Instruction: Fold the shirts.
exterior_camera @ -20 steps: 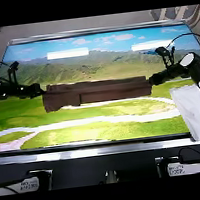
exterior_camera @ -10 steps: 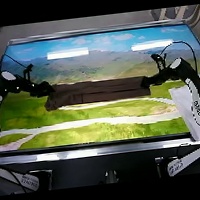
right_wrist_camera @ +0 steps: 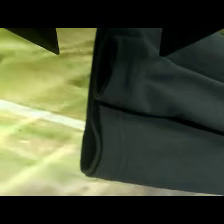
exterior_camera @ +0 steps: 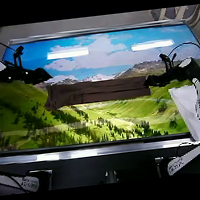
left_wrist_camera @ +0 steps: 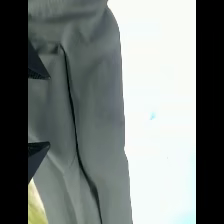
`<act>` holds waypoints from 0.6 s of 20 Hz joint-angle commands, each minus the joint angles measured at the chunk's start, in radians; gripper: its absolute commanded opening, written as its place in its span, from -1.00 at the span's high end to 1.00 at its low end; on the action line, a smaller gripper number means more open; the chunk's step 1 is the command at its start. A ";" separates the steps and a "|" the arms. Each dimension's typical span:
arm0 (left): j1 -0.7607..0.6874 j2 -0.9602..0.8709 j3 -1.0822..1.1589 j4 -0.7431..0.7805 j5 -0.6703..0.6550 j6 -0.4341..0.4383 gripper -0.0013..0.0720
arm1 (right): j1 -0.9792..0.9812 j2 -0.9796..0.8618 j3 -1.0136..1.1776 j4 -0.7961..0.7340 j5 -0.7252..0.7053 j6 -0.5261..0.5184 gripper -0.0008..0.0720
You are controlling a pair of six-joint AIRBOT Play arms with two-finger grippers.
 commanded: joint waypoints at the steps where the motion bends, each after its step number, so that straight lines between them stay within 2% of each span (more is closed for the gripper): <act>1: -0.091 0.015 0.007 -0.023 0.024 -0.013 -0.27 | 0.038 -0.060 0.002 0.066 0.045 0.015 -0.84; 2: -0.127 0.008 0.006 -0.023 0.036 -0.034 -0.27 | 0.057 -0.064 0.002 0.066 0.015 0.031 -0.80; 3: -0.158 0.000 0.006 -0.023 0.049 -0.059 -0.27 | 0.071 -0.063 0.004 0.068 -0.017 0.032 -0.12; 4: -0.192 -0.008 0.006 -0.023 0.061 -0.088 -0.04 | 0.072 -0.053 0.011 0.083 -0.023 0.037 0.91; 6: -0.255 -0.029 0.006 -0.023 0.105 -0.112 0.78 | 0.069 -0.004 0.020 0.151 -0.039 -0.008 0.92; 7: -0.288 -0.046 0.006 -0.024 0.142 -0.120 0.90 | 0.069 0.040 0.025 0.165 -0.033 -0.026 0.92; 9: -0.352 -0.094 0.007 -0.034 0.197 -0.188 0.90 | 0.077 0.146 0.025 0.179 0.020 -0.032 0.92; 12: -0.436 -0.204 0.013 -0.207 0.269 -0.193 0.91 | 0.112 0.312 0.025 0.193 0.122 -0.031 0.92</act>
